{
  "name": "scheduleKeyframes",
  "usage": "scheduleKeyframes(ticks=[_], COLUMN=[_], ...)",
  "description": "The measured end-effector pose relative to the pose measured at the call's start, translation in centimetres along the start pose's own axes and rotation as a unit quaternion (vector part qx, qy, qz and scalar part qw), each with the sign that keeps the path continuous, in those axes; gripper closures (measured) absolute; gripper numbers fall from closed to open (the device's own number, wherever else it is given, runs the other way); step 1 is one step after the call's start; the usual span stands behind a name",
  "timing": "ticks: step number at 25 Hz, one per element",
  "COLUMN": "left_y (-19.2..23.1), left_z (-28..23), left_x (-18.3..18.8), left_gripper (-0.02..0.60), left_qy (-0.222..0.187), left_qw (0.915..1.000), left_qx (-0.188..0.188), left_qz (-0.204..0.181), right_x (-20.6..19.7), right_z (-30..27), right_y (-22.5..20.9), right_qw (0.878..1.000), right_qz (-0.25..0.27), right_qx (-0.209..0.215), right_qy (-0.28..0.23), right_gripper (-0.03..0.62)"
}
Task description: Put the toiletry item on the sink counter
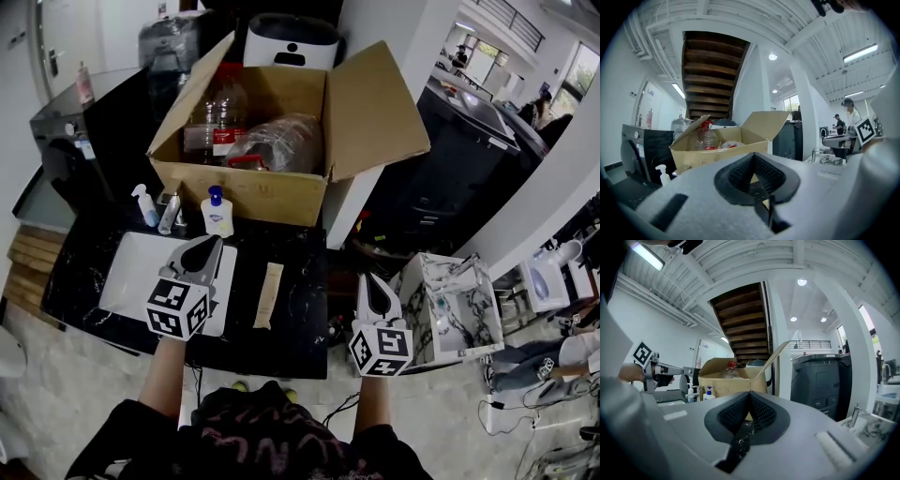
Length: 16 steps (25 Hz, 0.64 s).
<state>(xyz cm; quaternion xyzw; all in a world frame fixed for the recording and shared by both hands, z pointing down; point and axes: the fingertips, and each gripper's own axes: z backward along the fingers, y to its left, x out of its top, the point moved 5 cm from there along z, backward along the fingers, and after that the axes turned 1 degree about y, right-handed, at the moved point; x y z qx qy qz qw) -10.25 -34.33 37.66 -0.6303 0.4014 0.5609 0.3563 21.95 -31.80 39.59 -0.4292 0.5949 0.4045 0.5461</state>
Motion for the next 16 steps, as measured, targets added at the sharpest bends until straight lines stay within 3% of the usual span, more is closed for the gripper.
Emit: scheduleKeyframes(ticks=[16], left_y=[0.4], left_z=[0.0], left_x=[-0.1], left_gripper=[0.583], left_qy=[-0.002], left_qw=[1.0], left_qx=[0.008], left_qz=[0.001], right_x=[-0.2], right_z=[-0.1], right_y=[-1.0], right_qw=[1.0], right_qz=[-0.004], right_qx=[-0.01], right_qy=[-0.002], right_gripper=[0.584])
